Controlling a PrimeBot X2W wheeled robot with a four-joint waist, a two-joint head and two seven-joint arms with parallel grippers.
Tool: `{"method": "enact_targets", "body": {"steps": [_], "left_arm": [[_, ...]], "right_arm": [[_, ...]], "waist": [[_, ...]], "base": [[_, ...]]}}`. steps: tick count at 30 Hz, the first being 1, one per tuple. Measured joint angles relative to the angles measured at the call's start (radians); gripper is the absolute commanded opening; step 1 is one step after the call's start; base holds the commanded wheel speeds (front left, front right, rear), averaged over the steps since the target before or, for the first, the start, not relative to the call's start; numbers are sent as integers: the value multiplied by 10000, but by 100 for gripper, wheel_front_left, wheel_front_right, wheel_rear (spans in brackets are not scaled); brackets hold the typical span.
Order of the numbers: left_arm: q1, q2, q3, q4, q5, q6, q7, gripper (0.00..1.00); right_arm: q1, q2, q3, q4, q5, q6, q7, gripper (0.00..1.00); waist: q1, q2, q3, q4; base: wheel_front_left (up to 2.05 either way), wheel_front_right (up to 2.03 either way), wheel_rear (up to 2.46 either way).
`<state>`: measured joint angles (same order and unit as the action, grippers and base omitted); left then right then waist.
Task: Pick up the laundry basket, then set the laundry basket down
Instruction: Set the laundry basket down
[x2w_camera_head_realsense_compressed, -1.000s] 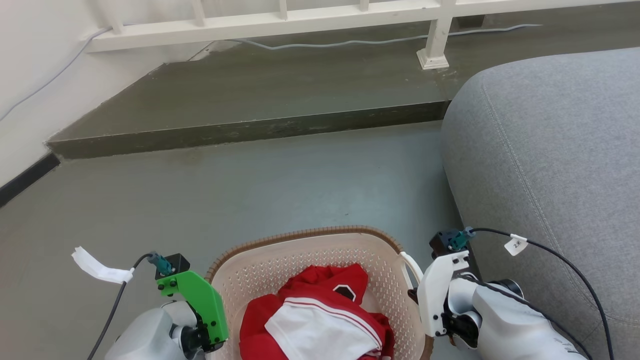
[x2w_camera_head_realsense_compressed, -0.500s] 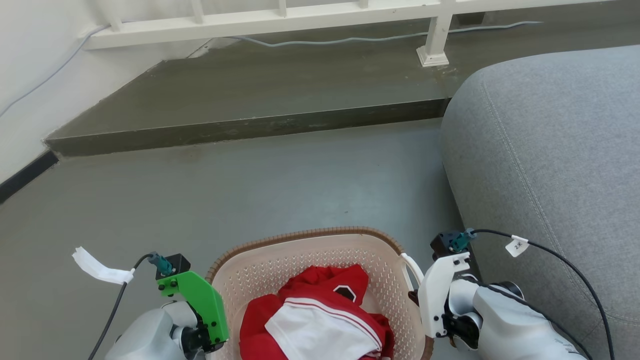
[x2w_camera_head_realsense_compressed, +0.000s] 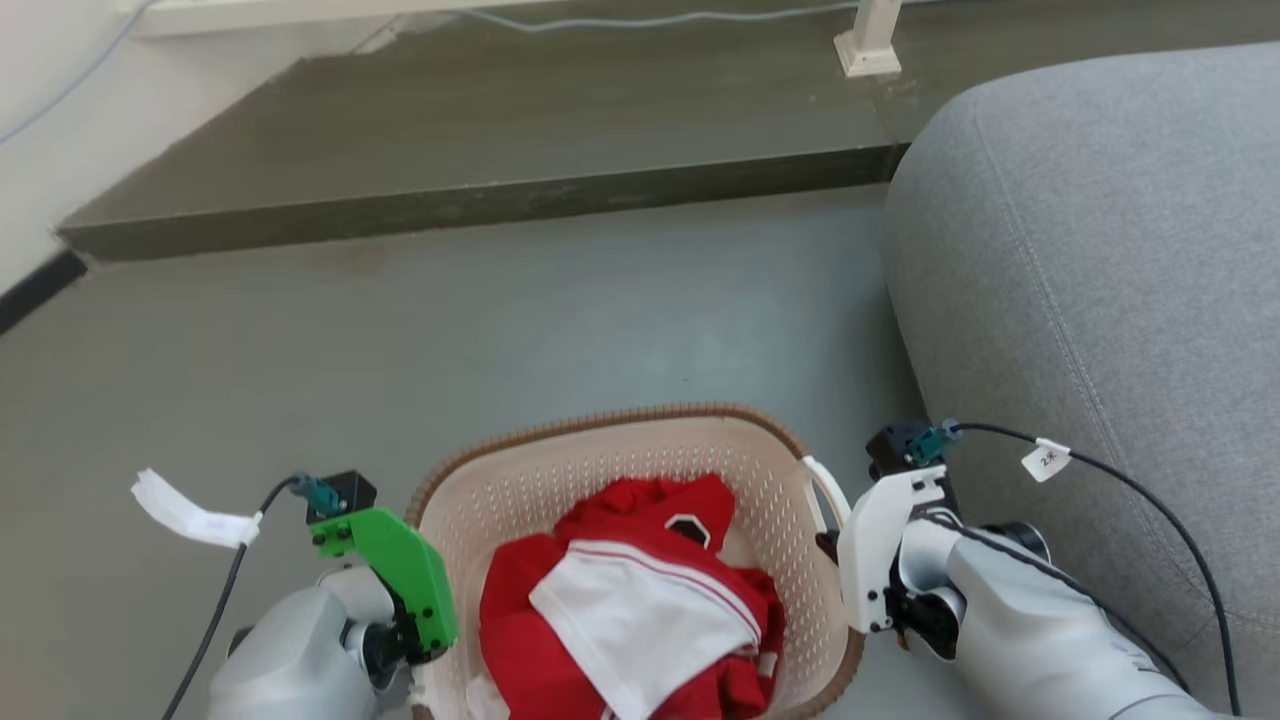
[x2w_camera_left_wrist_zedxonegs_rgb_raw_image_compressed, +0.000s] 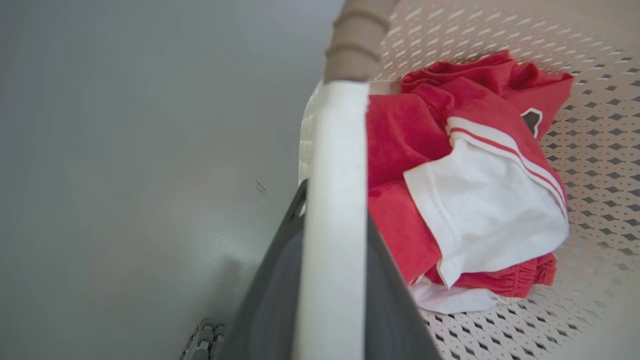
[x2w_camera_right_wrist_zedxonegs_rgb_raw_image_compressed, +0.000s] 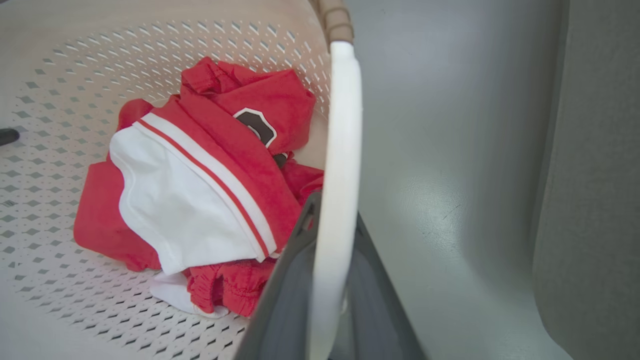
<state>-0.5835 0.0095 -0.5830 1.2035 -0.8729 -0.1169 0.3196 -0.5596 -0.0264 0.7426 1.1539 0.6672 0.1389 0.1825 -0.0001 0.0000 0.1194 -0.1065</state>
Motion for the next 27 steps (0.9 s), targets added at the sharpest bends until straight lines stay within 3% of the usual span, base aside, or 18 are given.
{"method": "enact_targets", "body": {"steps": [27], "left_arm": [[-1856, -6, -297, -314, 828, 293, -1927, 0]], "right_arm": [[-1590, -192, -148, -58, -265, -176, -2159, 0]], "waist": [[1, 0, 3223, 246]], "base": [[0, 0, 0]]}}
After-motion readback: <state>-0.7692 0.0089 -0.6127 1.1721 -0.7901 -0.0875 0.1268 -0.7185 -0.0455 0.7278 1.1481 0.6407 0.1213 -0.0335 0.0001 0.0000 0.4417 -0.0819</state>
